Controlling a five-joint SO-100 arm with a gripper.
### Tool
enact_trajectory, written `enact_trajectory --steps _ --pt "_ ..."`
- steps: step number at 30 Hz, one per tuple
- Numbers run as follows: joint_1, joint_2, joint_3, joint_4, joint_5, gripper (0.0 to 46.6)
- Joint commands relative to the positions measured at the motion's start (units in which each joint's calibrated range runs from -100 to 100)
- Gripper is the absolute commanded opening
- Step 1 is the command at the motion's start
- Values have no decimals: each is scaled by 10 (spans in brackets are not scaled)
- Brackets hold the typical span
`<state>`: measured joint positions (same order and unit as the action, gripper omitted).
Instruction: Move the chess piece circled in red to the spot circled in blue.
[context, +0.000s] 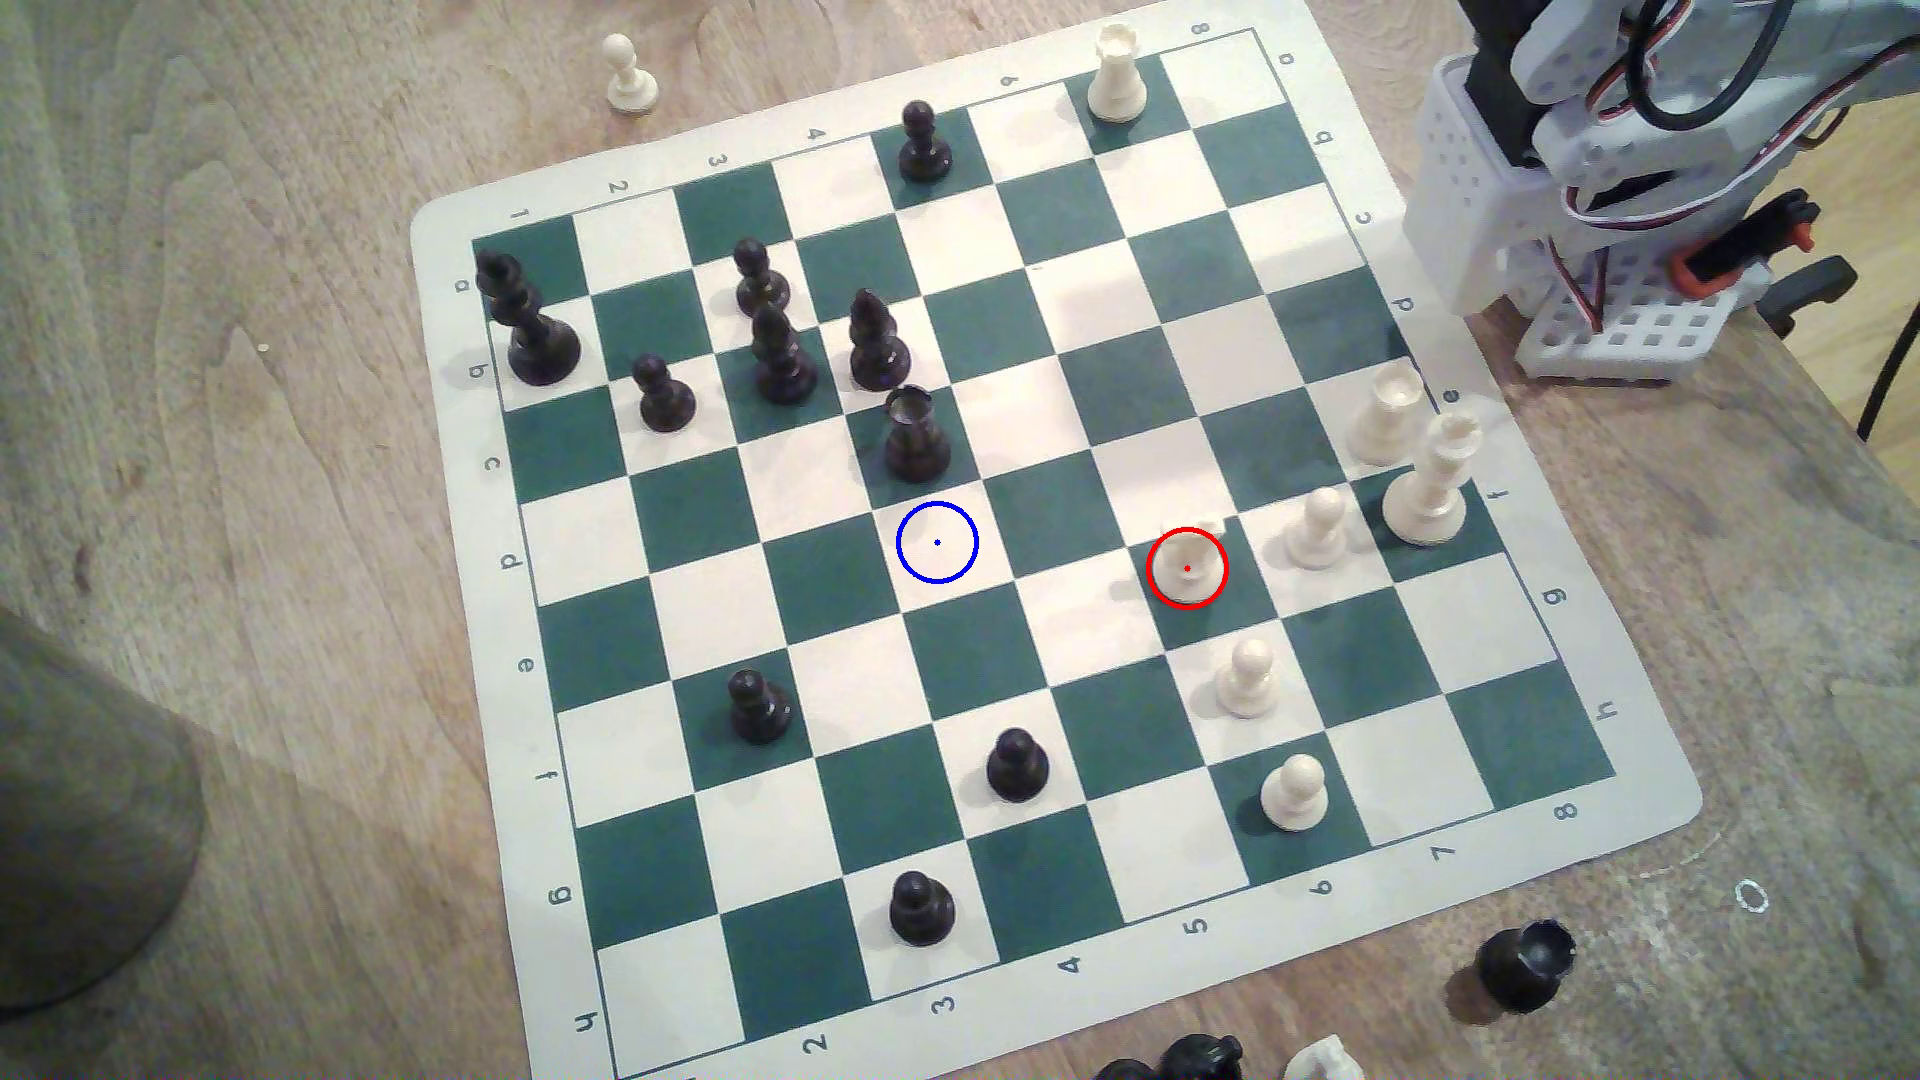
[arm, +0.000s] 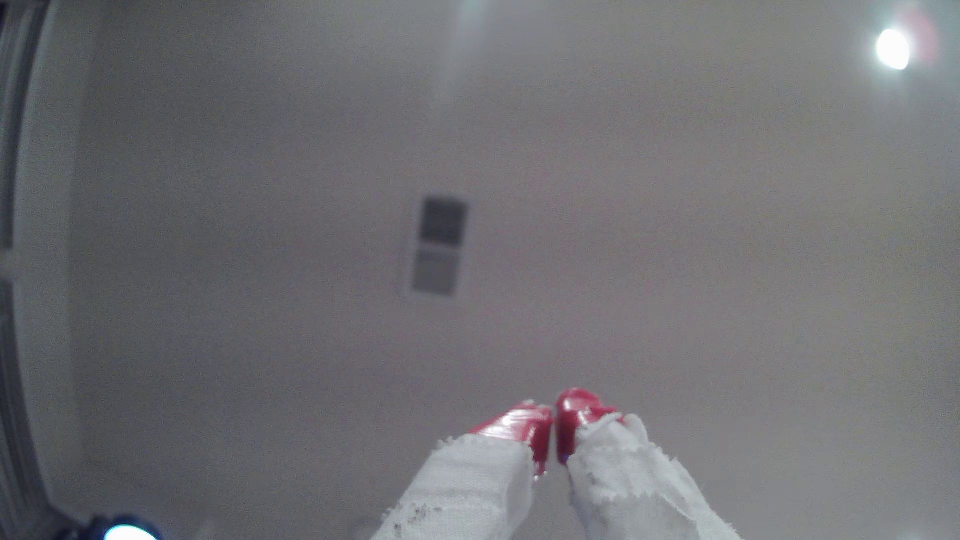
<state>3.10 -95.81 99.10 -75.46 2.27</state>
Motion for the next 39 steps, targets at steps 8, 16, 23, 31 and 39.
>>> enact_trajectory --steps 8,16,23,31,39 --pt "-41 1 -107 125 3 2" --pt "-30 1 -196 472 0 2" --pt "-3 1 -287 732 0 2" --pt "-17 2 -306 977 -2 2" --pt "-27 4 -402 1212 -129 29"
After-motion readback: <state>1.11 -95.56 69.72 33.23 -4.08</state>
